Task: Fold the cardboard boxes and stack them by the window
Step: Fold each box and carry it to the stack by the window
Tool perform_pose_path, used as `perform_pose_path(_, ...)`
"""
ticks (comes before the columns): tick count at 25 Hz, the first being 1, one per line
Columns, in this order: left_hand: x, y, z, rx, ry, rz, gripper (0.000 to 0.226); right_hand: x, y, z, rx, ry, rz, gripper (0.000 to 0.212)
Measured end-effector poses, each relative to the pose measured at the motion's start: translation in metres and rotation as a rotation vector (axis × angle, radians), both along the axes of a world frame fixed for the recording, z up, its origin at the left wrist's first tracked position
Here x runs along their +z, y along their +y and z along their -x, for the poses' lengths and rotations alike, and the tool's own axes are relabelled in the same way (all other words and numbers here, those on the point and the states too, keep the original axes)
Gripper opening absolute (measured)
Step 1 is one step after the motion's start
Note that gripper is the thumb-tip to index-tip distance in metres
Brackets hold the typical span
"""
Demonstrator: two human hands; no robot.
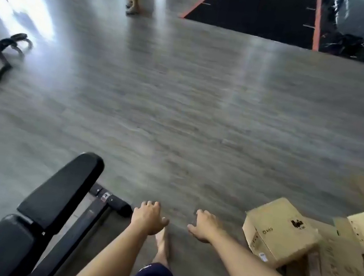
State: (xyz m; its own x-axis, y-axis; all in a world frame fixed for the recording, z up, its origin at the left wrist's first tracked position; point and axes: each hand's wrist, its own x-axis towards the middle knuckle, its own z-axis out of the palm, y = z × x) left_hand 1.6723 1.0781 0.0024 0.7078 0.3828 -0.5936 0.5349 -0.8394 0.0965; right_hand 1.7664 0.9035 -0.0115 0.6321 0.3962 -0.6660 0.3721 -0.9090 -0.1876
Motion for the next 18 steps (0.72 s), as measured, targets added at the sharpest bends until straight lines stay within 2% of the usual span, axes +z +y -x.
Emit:
perform_pose_path(8, 0.013, 0.131, -0.218, -0.176, -0.028, -0.026, 0.071, 0.030, 0.100, -0.203, -0.216, -0.127, 0.001, 0.059)
perform_pose_path(14, 0.005, 0.162, -0.354, -0.282, -0.013, 0.014, 0.073, 0.017, 0.145, -0.300, -0.313, -0.039, -0.035, 0.060)
perform_pose_path(18, -0.007, 0.175, -0.450, -0.310, 0.011, 0.015, 0.073, 0.009, 0.144, -0.400, -0.337, -0.032, -0.010, 0.059)
